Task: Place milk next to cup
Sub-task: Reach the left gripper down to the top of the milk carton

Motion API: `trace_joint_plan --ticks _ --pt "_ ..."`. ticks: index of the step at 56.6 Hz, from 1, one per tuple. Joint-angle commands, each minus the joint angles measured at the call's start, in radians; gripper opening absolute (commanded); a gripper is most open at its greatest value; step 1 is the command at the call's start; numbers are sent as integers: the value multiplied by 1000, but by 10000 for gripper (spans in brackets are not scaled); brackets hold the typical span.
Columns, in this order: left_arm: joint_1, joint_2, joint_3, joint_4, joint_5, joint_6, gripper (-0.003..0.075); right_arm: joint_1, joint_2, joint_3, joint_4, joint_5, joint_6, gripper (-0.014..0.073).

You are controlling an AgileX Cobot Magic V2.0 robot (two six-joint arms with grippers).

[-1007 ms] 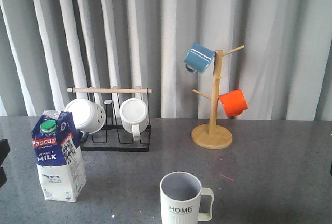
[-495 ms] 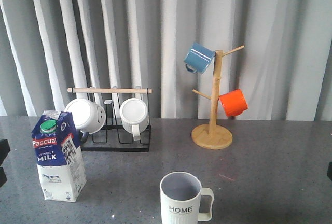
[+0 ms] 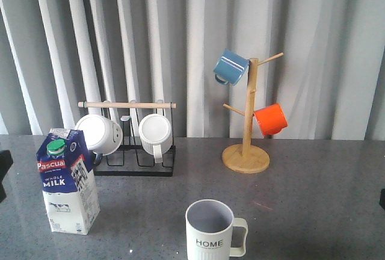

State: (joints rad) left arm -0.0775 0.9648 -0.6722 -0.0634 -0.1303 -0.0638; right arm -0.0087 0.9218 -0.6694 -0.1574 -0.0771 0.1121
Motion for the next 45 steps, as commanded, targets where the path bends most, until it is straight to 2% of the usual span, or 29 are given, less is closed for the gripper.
trace_joint_plan --ticks 1,3,11,18,28,45 --pt "-6 24 -110 -4 -84 -22 691 -5 -8 -28 -3 -66 -2 -8" --pt "-6 46 -145 -4 -80 -22 736 -5 -8 -28 -3 -63 -2 -8" --pt "-6 165 -287 -4 -27 -29 729 -5 -8 -28 -3 -63 -2 -8" --pt "-6 272 -370 -4 -65 -33 720 -5 -8 -28 -3 -63 -2 -8" --pt "-6 412 -382 -4 -167 -36 717 -5 -8 -28 -3 -63 -2 -8" --pt "-40 556 -382 -3 -211 -35 715 -5 -8 -28 -3 -63 -2 -8"
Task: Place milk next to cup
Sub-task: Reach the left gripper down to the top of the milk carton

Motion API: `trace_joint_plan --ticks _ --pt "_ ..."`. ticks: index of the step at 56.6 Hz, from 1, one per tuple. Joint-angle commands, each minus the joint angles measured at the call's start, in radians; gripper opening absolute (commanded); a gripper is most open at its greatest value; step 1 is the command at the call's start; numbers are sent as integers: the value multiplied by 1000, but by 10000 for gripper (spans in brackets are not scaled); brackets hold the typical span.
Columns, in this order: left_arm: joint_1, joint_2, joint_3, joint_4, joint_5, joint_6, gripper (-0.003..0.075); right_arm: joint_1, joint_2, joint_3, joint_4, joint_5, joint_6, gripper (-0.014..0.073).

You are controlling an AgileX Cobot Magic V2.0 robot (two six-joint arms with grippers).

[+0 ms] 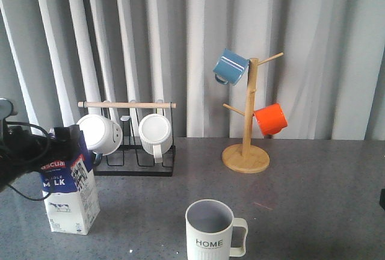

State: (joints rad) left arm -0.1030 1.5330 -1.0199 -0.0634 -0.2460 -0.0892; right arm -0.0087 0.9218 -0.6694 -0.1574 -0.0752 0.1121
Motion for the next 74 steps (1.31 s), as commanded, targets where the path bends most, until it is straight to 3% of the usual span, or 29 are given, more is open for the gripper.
trace_joint_plan --ticks 1,12,23,29,42,51,60,74 --pt "-17 -6 -34 -3 -98 -10 714 -5 -8 -28 -3 -65 -2 -8" --pt "-20 35 -34 -4 -123 -10 711 -5 -8 -28 -3 -65 -2 -8" --pt "-19 57 -34 -4 -129 -10 657 -5 -8 -28 -3 -65 -2 -8" --pt "-19 67 -34 -5 -134 -10 573 -5 -8 -28 -3 -65 -2 -8" --pt "-19 76 -34 -5 -138 -10 304 -5 -8 -28 -3 -65 -2 -8" --pt "-20 76 -34 -5 -138 -10 180 -5 -8 -28 -3 -65 -2 -8" --pt "-19 76 -34 -5 -138 -10 118 -5 -8 -28 -3 -65 -2 -8" --pt "-19 78 -34 -5 -130 -9 108 -5 -8 -28 -3 -65 -2 -8"
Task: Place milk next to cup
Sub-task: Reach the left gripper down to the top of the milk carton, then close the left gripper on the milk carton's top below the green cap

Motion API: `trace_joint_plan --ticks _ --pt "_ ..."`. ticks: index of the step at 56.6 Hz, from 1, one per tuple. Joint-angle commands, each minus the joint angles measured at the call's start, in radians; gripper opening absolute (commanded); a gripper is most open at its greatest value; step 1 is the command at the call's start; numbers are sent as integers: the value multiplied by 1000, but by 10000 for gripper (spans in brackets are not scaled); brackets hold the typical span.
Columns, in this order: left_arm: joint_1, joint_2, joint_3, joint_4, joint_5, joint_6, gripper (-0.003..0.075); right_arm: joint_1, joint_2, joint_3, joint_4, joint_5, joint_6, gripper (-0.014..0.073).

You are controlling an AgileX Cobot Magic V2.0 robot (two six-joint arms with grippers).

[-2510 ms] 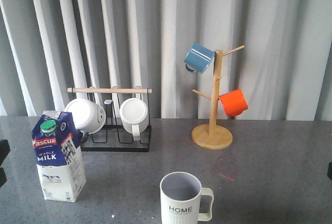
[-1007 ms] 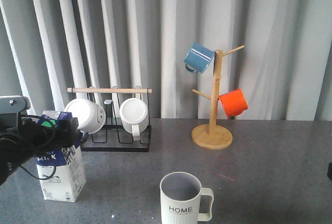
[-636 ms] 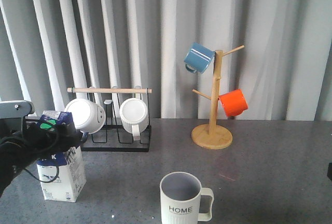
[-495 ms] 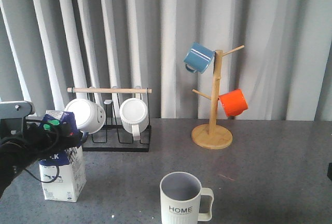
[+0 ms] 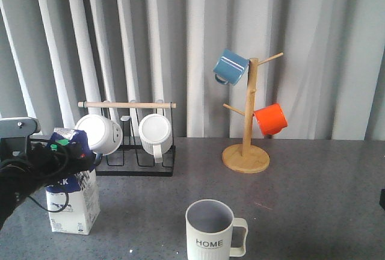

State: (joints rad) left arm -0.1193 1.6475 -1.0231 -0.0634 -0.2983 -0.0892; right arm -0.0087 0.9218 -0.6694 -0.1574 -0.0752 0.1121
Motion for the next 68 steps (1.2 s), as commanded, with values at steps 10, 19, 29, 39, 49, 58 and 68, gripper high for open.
trace_joint_plan --ticks 10,19,29,39,49,58,68 --pt "8 -76 -31 -5 -44 -8 108 -5 -8 -28 -3 -65 -2 -8" --pt "-11 -174 -31 -5 -14 -7 108 -5 -8 -28 -3 -65 -2 -8" --pt "-79 -307 -31 -73 118 112 108 -5 -8 -28 -3 -65 -2 -8" --pt "-117 -359 -31 -443 128 486 108 -5 -8 -28 -3 -64 -2 -8" --pt "-165 -371 -28 -1063 84 980 108 -5 -8 -28 -3 -64 -2 -8" --pt "-286 -365 -28 -1382 -117 1289 108 -5 -8 -28 -3 -64 -2 -8" --pt "-413 -348 -28 -1416 -223 1304 108 -5 -8 -28 -3 -64 -2 -8"
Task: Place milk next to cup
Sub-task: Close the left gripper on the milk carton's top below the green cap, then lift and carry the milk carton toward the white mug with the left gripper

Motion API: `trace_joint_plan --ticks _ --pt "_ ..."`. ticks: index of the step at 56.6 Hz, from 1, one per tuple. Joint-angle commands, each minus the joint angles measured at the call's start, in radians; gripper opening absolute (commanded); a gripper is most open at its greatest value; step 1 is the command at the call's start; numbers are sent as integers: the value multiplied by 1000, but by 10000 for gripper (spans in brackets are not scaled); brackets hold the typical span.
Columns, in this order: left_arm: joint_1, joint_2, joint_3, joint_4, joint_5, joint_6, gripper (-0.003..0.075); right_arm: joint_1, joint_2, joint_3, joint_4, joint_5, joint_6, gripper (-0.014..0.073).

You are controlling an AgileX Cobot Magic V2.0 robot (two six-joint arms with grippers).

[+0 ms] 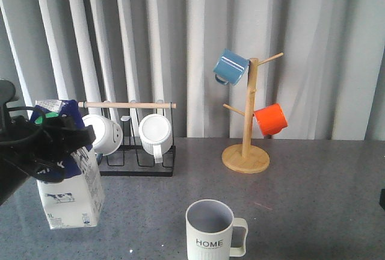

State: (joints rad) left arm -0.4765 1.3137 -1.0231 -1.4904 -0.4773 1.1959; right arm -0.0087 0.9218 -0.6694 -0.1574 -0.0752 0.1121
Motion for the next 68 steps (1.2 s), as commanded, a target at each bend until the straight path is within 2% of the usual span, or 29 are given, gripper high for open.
trace_joint_plan --ticks 1,20,31,43,62,68 --pt "-70 -12 -28 13 -44 19 108 -5 -8 -28 -3 -64 -2 -8" --pt "-226 127 -28 37 -73 7 108 -5 -8 -28 -3 -64 -2 -8" --pt "-272 205 -39 53 -137 -141 108 -5 -8 -28 -3 -65 -2 -8" --pt "-307 256 -89 124 -170 -171 108 -5 -8 -28 -3 -65 -2 -8" --pt "-324 324 -159 138 -207 -173 108 -5 -8 -28 -3 -65 -2 -8" --pt "-324 336 -159 140 -225 -242 108 -5 -8 -28 -3 -65 -2 -8"
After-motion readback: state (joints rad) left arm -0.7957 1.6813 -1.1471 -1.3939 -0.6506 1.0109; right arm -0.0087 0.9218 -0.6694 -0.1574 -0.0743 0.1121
